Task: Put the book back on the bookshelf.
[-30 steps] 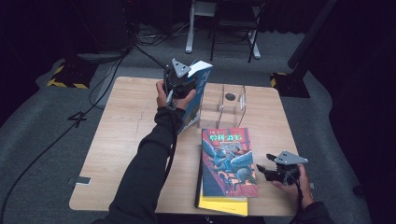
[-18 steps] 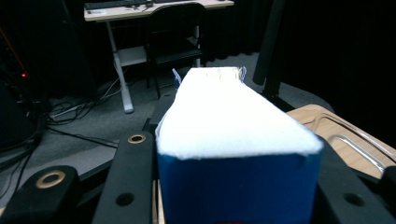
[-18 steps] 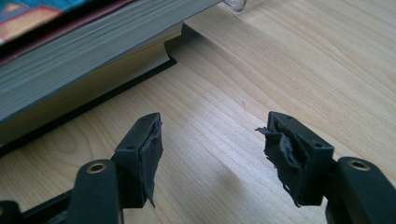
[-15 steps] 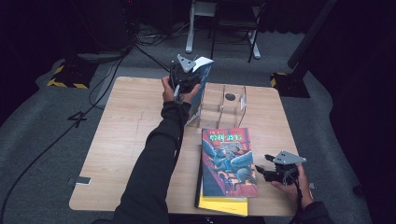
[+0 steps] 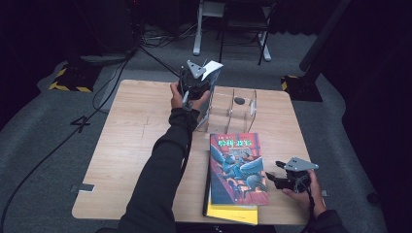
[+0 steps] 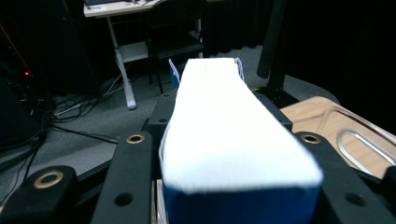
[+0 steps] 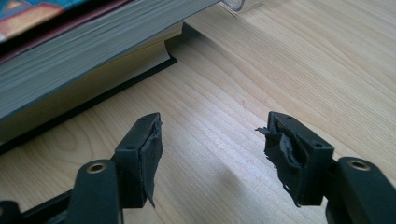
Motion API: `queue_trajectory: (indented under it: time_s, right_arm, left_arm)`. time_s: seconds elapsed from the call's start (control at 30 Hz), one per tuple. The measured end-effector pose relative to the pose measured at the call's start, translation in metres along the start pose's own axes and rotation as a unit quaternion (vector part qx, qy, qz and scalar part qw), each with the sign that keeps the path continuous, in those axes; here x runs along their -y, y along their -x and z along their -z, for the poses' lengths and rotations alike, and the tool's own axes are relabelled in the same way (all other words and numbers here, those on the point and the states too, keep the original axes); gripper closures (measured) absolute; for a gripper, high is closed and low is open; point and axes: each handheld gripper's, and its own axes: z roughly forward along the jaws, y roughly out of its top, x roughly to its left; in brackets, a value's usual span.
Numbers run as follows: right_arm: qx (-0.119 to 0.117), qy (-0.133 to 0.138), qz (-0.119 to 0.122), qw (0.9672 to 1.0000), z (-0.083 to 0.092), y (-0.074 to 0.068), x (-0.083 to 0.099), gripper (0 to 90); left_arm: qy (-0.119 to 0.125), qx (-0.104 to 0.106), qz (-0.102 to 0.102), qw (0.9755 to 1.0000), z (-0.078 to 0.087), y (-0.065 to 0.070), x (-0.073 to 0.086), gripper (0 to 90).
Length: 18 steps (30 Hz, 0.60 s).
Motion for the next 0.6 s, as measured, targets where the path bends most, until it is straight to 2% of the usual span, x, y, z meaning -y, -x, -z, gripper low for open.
queue_trajectory:
  time_s: [0.1, 0.2, 0.33, 0.4, 0.6]
  right_arm:
    - [0.000, 0.000, -0.001, 1.0000, 0.001, -0.001, 0.000, 37.1]
    - [0.000, -0.002, 0.000, 1.0000, 0.001, -0.001, 0.000, 37.1]
    - [0.000, -0.007, -0.005, 1.0000, 0.000, 0.000, 0.001, 37.1]
    - [-0.002, -0.005, -0.008, 1.0000, 0.000, -0.001, 0.000, 37.1]
    - [-0.005, 0.000, -0.011, 0.9999, 0.002, -0.002, -0.002, 36.9]
  left_arm:
    - [-0.003, 0.010, 0.007, 0.9999, 0.008, -0.002, 0.004, 58.8]
    - [-0.009, 0.018, 0.001, 0.9998, 0.018, -0.004, 0.009, 58.7]
    - [-0.004, 0.030, 0.004, 0.9995, 0.029, -0.006, 0.019, 58.7]
    - [-0.001, 0.043, 0.006, 0.9991, 0.034, -0.010, 0.023, 58.7]
    - [0.002, 0.050, -0.008, 0.9987, 0.049, -0.012, 0.035, 58.2]
